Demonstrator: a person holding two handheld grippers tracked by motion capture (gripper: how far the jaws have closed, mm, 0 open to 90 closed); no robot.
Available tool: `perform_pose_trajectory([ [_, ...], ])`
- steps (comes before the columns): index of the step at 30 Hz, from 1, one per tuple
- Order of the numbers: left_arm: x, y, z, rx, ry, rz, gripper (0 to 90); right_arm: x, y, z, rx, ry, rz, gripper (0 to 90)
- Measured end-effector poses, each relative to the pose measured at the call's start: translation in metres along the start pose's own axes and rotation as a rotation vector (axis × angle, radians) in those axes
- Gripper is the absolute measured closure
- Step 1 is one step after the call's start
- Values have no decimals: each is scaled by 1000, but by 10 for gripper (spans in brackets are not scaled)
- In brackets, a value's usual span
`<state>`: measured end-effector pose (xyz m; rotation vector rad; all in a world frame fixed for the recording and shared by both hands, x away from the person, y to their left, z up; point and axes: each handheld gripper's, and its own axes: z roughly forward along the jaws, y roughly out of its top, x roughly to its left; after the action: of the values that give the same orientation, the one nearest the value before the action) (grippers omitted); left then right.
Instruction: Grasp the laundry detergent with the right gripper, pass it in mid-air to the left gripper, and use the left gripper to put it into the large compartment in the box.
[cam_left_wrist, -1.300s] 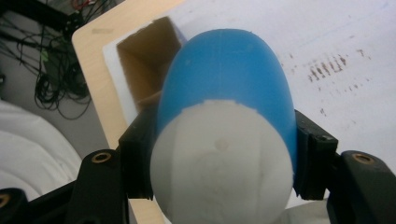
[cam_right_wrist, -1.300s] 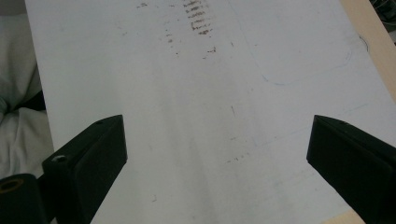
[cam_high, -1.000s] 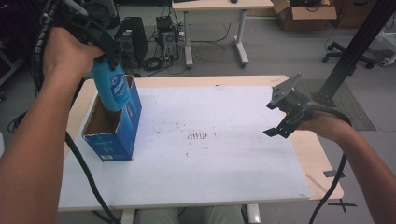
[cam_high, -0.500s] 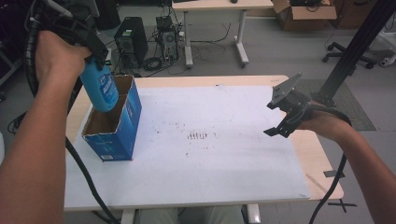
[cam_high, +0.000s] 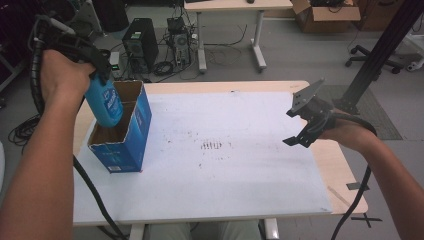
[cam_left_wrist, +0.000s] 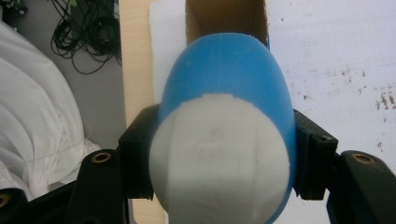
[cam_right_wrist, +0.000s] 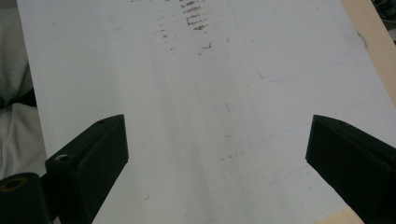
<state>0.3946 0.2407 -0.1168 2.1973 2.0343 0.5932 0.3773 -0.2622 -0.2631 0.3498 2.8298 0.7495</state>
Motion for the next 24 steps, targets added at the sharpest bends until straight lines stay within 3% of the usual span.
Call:
perform_pose_trajectory([
  [14,-3,-11,45,16,-9,-5,381,-1,-7,0,5,-4,17,55],
  [24,-10,-21,77,19,-12,25,381,0,-9,1,14,-6,24,56],
])
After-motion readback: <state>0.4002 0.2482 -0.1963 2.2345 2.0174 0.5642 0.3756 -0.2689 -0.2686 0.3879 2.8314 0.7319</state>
